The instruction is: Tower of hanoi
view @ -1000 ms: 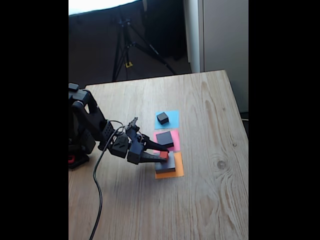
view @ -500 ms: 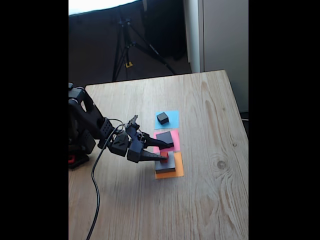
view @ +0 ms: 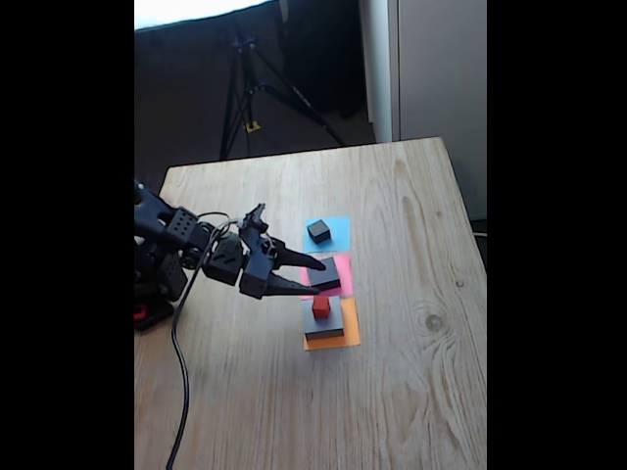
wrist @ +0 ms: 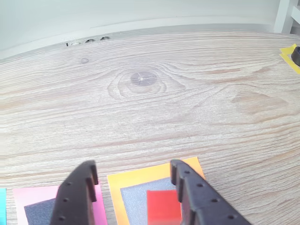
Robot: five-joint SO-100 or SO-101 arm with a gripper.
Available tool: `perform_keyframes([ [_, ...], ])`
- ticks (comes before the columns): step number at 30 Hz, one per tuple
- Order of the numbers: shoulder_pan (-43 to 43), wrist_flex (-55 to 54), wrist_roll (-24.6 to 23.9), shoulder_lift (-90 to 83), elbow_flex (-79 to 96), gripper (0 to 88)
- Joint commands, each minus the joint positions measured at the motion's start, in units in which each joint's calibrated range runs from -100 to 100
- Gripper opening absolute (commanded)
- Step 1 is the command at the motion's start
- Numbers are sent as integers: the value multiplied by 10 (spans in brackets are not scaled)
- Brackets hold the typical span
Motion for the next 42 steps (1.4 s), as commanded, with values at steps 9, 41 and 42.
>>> perform_keyframes([
  [9,-57,610,43,-145,-320,27],
  [41,-314,1098,-91,-133,-838,30],
  [42,-321,1098,-91,-142,-827,31],
])
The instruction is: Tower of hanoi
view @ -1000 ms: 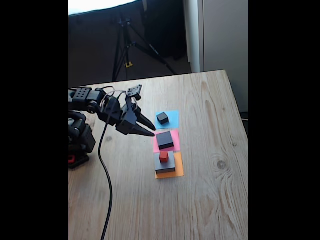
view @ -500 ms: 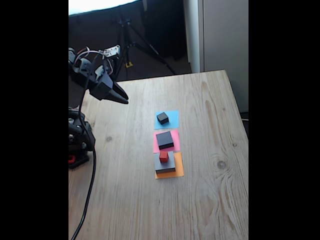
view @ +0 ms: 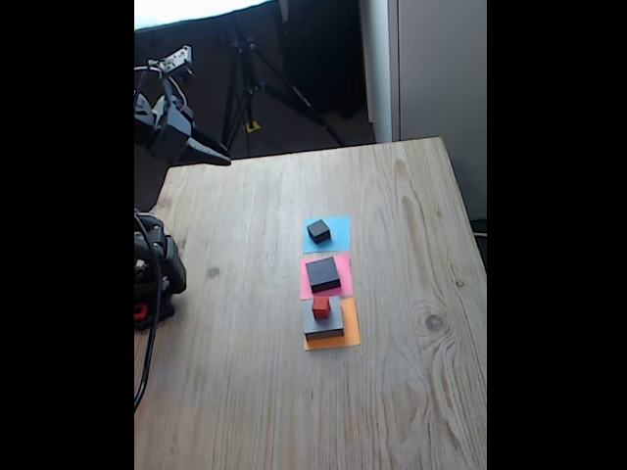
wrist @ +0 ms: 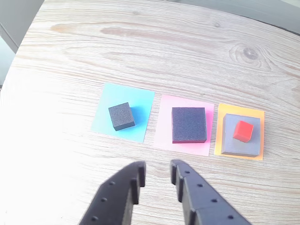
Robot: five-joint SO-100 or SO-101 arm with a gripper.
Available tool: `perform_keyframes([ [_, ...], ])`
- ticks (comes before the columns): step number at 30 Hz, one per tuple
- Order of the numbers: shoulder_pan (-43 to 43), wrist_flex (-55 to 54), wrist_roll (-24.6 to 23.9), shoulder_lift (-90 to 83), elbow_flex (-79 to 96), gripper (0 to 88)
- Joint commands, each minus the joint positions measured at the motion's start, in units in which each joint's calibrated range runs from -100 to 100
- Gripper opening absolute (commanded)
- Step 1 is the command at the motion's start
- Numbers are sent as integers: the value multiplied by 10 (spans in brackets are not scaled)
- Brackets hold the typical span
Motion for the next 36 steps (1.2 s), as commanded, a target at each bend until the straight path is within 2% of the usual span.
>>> perform_keyframes([
  [1,-29,18,-16,-33,17,32],
  [6,-40,-18,-15,-44,117,72],
  [8,-37,-68,-30,-55,184,110],
  [13,-26,-214,0,-101,372,171],
  [23,-18,-626,49,-121,711,261],
  [26,-19,-775,82,-115,809,291],
  [32,-24,-1003,107,-78,929,361],
  [36,-20,-1136,139,-14,978,362],
])
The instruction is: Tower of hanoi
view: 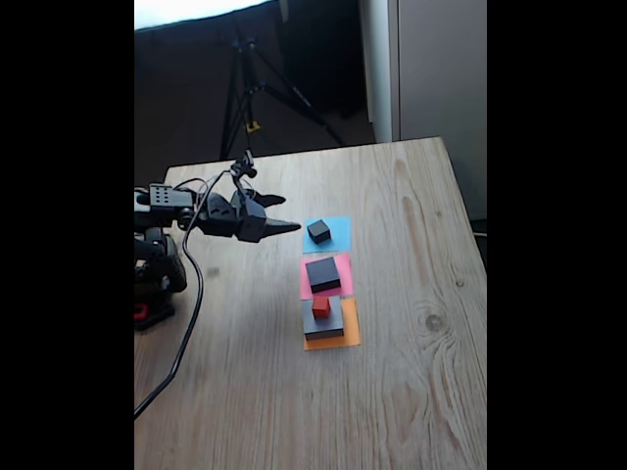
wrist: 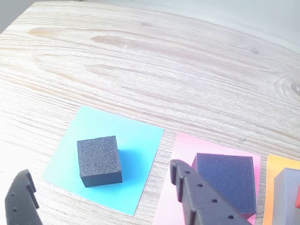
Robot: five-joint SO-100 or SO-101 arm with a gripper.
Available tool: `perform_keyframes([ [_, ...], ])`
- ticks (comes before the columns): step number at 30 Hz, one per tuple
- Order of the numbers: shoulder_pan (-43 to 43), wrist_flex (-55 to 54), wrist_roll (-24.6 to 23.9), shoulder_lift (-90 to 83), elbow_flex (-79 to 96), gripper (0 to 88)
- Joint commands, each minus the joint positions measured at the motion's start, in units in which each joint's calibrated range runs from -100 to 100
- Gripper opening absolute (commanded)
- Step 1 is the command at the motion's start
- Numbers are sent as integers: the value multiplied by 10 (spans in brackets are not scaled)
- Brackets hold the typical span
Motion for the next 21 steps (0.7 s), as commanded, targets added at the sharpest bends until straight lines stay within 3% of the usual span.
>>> perform_keyframes([
  [1,4,-163,23,68,27,360],
  [12,3,-462,6,315,38,349],
  [21,-2,-626,-19,518,-21,342],
])
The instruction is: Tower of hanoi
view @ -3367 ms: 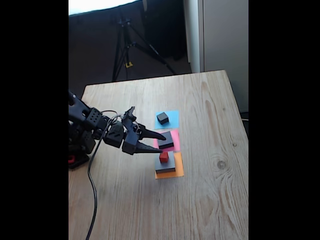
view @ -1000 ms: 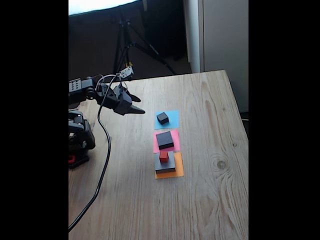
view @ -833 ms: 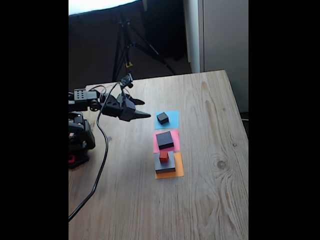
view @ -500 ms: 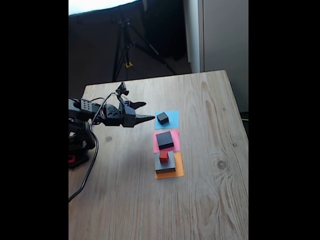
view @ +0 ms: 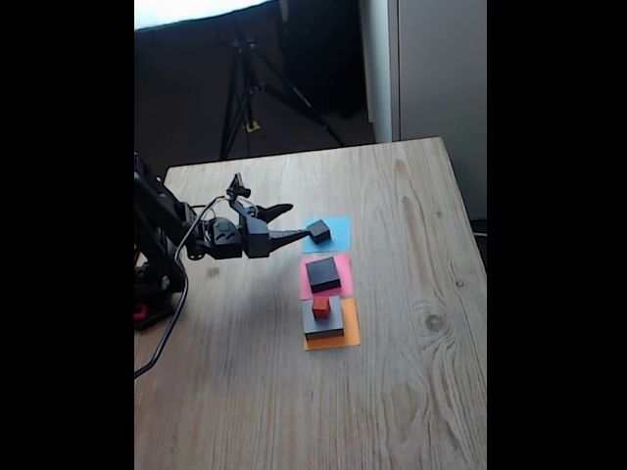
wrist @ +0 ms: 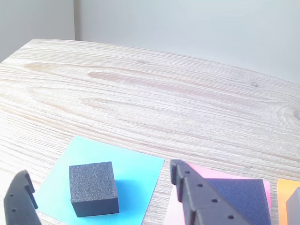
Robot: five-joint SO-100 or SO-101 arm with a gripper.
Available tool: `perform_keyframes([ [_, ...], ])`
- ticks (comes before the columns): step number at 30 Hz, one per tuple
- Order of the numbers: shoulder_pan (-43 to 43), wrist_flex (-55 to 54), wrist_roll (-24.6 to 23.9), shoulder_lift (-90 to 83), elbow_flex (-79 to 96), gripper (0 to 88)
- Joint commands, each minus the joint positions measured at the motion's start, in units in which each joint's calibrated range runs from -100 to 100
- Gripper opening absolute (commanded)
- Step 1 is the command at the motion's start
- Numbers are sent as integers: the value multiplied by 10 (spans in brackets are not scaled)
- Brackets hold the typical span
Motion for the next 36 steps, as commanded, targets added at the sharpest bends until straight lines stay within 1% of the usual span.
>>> perform_keyframes([
  [1,-2,-65,-19,74,-47,340],
  [6,-1,-102,-22,167,-98,336],
  [11,-10,-168,-14,262,-150,334],
  [12,-11,-170,-7,273,-158,333],
  [16,-21,-174,-7,304,-186,332],
  [19,-33,-176,-24,310,-190,332],
  [23,-50,-175,-34,318,-187,328],
  [28,-62,-174,-30,335,-198,324],
  [36,-68,-170,-41,364,-232,324],
])
